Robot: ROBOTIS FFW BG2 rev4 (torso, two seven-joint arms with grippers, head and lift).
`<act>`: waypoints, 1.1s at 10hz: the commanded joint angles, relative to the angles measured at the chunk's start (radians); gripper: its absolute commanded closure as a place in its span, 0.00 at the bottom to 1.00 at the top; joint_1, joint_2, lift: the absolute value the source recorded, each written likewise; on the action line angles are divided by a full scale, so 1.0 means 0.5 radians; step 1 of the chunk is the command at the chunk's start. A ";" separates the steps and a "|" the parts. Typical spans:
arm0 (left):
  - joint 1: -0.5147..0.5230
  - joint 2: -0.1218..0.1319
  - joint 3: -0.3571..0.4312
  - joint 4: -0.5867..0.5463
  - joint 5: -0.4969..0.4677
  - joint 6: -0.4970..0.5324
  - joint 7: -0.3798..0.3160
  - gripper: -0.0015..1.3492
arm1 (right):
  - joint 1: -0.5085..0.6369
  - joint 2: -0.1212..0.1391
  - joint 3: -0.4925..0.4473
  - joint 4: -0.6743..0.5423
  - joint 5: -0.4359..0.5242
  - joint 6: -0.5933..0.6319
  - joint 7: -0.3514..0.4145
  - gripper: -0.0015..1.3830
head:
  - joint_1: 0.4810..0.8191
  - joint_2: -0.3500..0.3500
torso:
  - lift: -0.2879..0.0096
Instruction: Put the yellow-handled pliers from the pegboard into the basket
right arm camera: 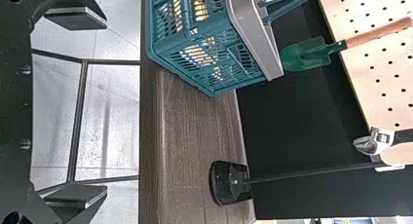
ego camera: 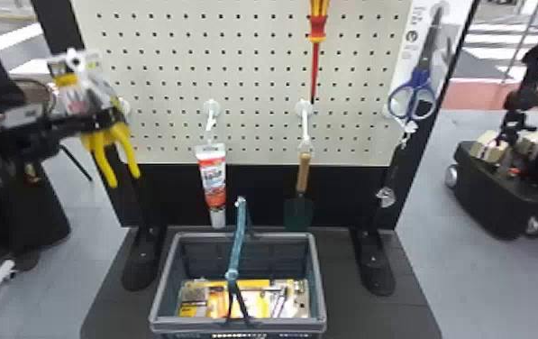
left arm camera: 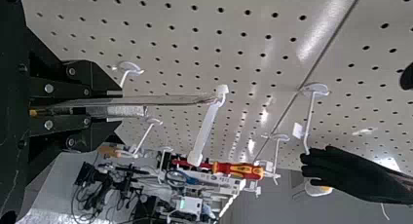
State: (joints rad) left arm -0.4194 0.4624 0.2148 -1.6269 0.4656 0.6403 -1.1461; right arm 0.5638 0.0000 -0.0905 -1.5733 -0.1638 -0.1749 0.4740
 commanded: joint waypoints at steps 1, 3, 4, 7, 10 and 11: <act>0.191 -0.097 0.089 -0.097 -0.029 -0.035 0.000 0.89 | -0.001 0.002 0.000 -0.007 -0.004 0.000 0.000 0.08 | 0.20 0.50 | 0.63; 0.389 -0.210 0.199 -0.214 -0.072 -0.136 0.031 0.89 | 0.007 0.002 0.000 -0.007 -0.010 0.000 0.000 0.08 | 0.20 0.50 | 0.63; 0.492 -0.287 0.193 -0.219 -0.057 -0.213 0.092 0.89 | 0.020 0.002 0.000 -0.007 -0.016 0.000 0.000 0.08 | 0.20 0.50 | 0.63; 0.664 -0.471 0.153 -0.101 -0.137 -0.477 0.160 0.89 | 0.029 0.002 0.000 -0.002 -0.016 0.000 0.000 0.08 | 0.20 0.50 | 0.63; 0.668 -0.526 -0.046 0.350 0.057 -0.796 0.240 0.89 | 0.029 0.002 0.000 0.027 -0.044 0.000 0.000 0.08 | 0.20 0.50 | 0.63; 0.655 -0.535 -0.117 0.443 0.084 -0.839 0.240 0.89 | 0.029 0.002 0.000 0.037 -0.053 0.000 0.000 0.08 | 0.20 0.50 | 0.63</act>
State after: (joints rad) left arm -0.0878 0.1981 0.1796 -1.4369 0.4982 0.2352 -1.0254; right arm 0.5783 0.0000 -0.0905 -1.5581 -0.1868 -0.1749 0.4740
